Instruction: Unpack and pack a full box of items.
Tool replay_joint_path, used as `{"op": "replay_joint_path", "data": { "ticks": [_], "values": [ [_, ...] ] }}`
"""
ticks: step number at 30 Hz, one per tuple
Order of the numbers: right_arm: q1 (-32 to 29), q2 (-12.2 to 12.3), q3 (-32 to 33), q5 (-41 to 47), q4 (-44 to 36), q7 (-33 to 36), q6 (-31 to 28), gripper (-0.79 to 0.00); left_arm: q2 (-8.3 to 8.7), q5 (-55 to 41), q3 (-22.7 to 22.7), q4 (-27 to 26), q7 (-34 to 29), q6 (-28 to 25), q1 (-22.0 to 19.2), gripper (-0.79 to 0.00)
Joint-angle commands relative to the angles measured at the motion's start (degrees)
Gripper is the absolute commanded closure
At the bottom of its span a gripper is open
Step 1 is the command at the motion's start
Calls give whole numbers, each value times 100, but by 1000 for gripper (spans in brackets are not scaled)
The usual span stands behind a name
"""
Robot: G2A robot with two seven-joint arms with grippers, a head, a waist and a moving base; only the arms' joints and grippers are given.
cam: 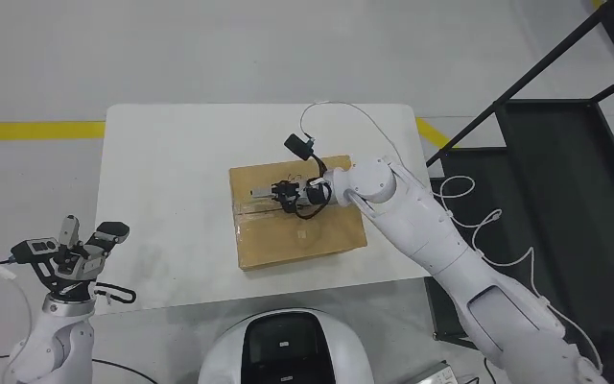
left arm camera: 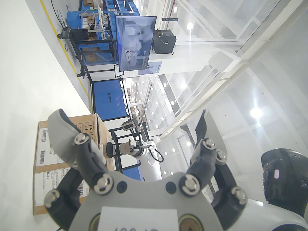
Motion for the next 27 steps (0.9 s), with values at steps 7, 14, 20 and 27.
{"op": "replay_joint_path", "data": {
  "ticks": [7,14,20,27],
  "values": [
    [-381,177,544,-152,-278,-73,149,-785,0,0,0,0,0,0,0,-785],
    [-761,327,996,-284,-603,-57,282,-785,0,0,0,0,0,0,0,-785],
    [-1132,444,1330,-413,-941,-46,394,-785,0,0,0,0,0,0,0,-785],
    [-1402,530,1596,-533,-1120,-107,543,-785,0,0,0,0,0,0,0,-785]
  ]
}}
